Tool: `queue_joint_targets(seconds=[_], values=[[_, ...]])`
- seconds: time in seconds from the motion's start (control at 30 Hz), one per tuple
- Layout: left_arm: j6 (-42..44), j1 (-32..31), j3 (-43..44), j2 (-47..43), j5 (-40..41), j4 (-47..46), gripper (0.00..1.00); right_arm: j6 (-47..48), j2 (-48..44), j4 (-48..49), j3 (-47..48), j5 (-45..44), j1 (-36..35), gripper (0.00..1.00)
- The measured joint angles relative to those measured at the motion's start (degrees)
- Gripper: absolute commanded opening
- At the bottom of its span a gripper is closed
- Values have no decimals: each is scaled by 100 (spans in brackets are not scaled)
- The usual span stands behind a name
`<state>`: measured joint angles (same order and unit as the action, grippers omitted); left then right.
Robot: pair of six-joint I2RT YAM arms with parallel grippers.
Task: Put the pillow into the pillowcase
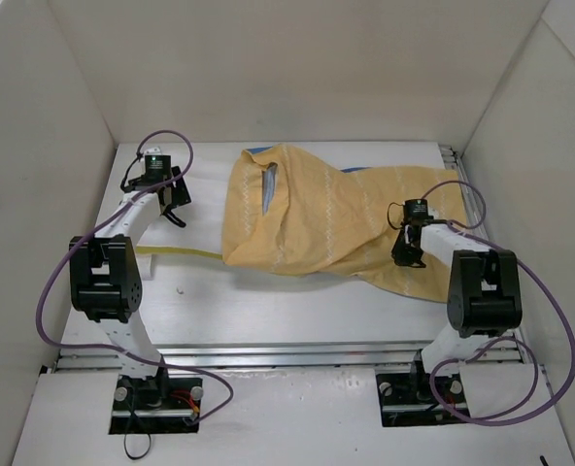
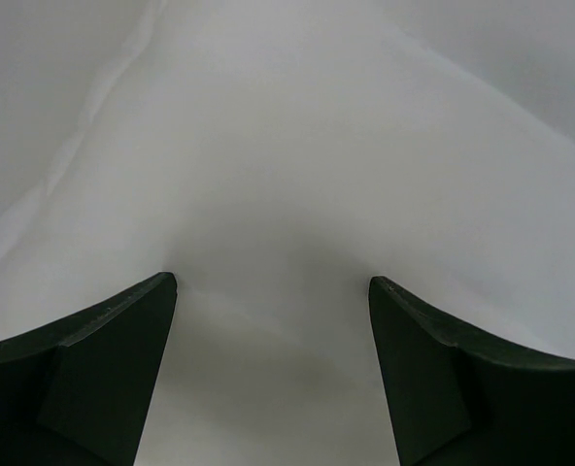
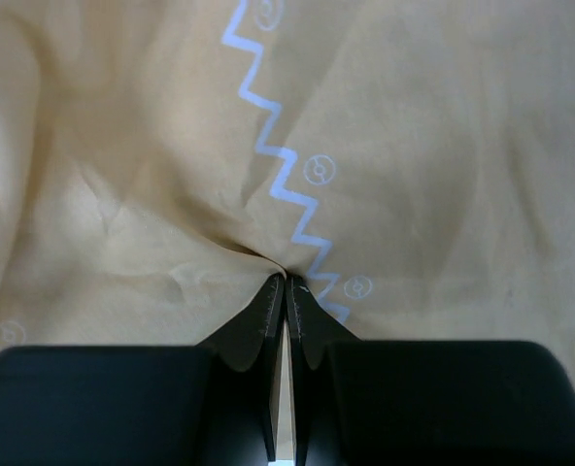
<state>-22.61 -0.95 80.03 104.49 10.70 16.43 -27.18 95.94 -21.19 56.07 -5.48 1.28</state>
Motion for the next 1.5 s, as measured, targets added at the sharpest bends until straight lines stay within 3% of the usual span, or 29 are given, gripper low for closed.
queue_joint_targets(seconds=[0.2, 0.37, 0.6, 0.73, 1.0, 1.23, 1.5], values=[[52, 0, 2, 0, -74, -15, 75, 96, -249, -177, -173, -151, 627, 0], [361, -61, 94, 44, -442, -96, 74, 149, -282, -232, -173, -223, 745, 0], [675, -313, 695, 645, -614, -39, 66, 184, -282, -197, -173, -236, 553, 0], [601, -286, 914, 903, -452, 179, 56, 188, -280, -186, -160, -238, 365, 0], [234, 260, 525, 634, -435, 212, 50, 188, -280, -160, 4, -243, 330, 0], [-149, 675, -317, 52, -184, 109, 49, 170, -280, -46, 26, -247, 350, 0], [-240, 1261, -490, -111, -48, 197, 48, 90, -278, 31, 26, -302, 931, 0]])
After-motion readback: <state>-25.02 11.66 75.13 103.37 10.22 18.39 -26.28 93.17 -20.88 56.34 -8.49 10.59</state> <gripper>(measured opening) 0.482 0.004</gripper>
